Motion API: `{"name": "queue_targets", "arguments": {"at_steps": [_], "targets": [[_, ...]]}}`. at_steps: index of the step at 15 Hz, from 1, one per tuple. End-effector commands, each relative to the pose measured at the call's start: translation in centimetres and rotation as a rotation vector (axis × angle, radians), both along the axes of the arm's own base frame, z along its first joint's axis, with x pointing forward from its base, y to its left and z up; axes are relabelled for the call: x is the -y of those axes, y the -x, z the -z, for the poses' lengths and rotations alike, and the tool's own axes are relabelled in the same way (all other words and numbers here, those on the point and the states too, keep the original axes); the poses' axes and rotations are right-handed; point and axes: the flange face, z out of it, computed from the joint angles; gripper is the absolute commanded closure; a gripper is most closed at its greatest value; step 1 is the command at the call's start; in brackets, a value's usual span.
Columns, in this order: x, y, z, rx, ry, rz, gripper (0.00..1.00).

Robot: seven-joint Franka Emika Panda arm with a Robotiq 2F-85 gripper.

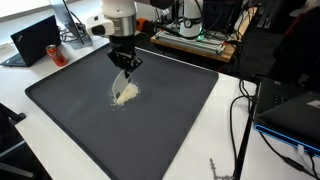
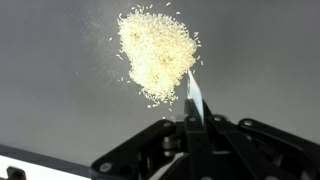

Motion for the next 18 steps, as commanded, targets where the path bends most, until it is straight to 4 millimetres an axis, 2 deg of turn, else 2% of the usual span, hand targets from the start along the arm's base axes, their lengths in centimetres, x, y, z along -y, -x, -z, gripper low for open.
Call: {"name": "queue_targets", "arguments": {"at_steps": [1,4,7,8,12,13,18], "targets": [[3.7,1.2,-1.3,-0.043,-0.098,0.065,0.99],[5.8,2.2,-1.1,-0.045,-0.135,0.104,0.99],[6.9,3.8,-0.2,-0.026,-0.145,0.122,0.99],[6.4,2.0,-0.1,-0.037,-0.115,0.119,0.96],[6.7,3.1,0.5,-0.038,-0.121,0.127,0.96],[6.7,3.2,0.4,-0.038,-0.121,0.128,0.99],[5.9,4.1,2.5,-0.035,-0.133,0.105,0.99]]}}
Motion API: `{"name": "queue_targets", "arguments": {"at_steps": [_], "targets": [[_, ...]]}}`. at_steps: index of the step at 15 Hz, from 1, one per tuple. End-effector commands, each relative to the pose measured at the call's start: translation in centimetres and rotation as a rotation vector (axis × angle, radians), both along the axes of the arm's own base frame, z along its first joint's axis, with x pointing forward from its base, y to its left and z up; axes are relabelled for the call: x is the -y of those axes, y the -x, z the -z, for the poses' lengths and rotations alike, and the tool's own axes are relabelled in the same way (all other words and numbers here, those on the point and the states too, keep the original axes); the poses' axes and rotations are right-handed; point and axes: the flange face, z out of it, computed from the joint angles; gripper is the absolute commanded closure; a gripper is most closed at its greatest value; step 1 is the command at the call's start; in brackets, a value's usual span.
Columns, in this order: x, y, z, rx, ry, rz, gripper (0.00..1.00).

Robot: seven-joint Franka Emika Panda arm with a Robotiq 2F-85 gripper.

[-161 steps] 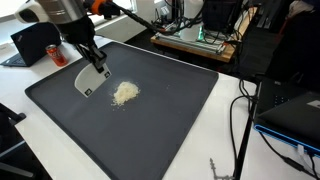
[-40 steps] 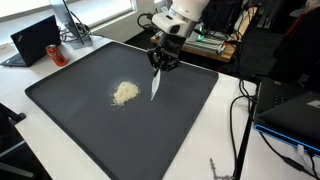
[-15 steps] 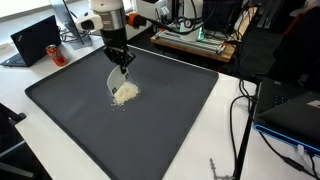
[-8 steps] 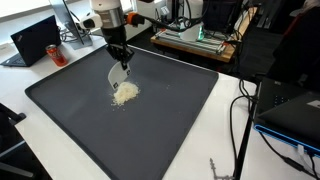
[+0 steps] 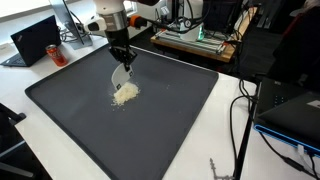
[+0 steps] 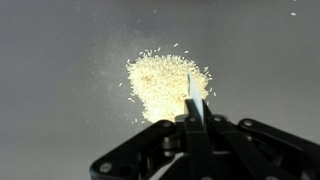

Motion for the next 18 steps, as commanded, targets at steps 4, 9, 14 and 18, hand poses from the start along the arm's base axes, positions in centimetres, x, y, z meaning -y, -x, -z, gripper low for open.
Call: {"name": "queue_targets", "arguments": {"at_steps": [4,9,14,18], "targets": [[-0.1,1.2,3.0,0.023,-0.006,-0.013,0.99],[-0.4,1.9,5.3,0.040,-0.002,-0.023,0.99],[-0.2,2.2,7.5,0.032,0.012,-0.031,0.99],[-0.3,2.0,8.0,0.050,0.011,-0.033,0.99]]}}
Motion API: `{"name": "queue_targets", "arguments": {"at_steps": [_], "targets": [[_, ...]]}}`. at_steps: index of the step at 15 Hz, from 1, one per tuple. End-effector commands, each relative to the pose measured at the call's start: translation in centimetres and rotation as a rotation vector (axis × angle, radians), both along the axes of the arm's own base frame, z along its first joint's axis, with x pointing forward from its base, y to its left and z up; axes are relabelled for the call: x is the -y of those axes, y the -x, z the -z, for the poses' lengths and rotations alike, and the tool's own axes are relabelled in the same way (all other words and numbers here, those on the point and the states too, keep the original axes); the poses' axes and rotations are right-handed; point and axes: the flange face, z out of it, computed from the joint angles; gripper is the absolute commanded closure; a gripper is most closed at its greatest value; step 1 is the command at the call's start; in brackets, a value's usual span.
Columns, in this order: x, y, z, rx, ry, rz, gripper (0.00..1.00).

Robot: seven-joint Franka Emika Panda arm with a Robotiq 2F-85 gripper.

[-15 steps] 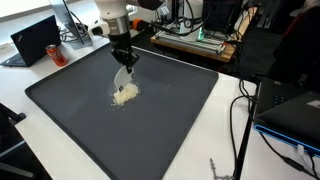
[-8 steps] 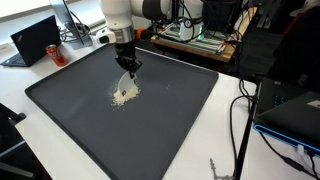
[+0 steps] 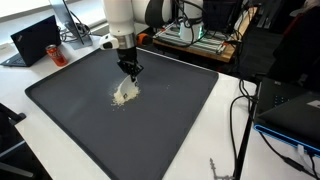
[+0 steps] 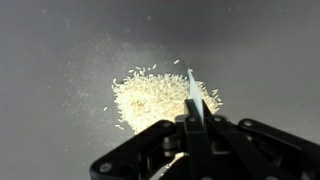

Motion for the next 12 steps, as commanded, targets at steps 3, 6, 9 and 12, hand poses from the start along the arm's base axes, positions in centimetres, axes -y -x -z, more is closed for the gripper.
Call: {"name": "queue_targets", "arguments": {"at_steps": [3,6,9,12], "targets": [[-0.3,0.3,1.3,-0.002,0.016,-0.021,0.99],[-0.4,0.5,1.7,-0.011,0.012,-0.026,0.99],[-0.3,0.5,1.9,-0.011,0.005,-0.031,0.99],[-0.3,0.4,2.1,0.005,0.005,-0.037,0.99]]}}
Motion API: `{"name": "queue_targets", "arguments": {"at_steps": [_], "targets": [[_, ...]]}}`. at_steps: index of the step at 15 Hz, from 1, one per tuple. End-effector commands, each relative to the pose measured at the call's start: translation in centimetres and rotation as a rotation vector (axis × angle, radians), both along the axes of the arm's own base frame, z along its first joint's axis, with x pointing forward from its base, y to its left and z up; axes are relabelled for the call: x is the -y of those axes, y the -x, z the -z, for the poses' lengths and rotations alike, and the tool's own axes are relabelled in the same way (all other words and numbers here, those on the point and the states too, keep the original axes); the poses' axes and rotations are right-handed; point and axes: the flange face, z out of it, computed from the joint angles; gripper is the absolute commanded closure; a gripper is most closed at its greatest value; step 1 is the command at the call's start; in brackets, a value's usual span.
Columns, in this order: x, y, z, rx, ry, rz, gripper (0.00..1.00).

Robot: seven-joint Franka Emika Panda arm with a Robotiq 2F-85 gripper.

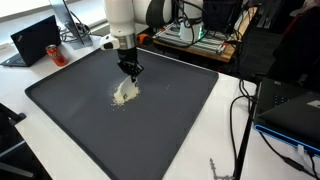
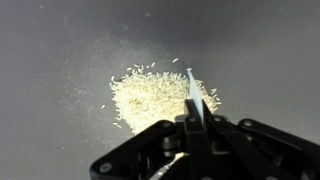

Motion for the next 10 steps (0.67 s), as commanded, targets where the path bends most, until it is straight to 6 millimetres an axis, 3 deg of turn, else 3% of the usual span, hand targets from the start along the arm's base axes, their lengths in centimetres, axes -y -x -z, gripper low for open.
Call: {"name": "queue_targets", "arguments": {"at_steps": [1,5,10], "targets": [[-0.1,0.4,2.0,0.003,-0.005,-0.023,0.99],[-0.3,0.0,1.9,0.001,0.003,-0.026,0.99],[0.4,1.1,1.8,-0.080,0.035,-0.014,0.99]]}}
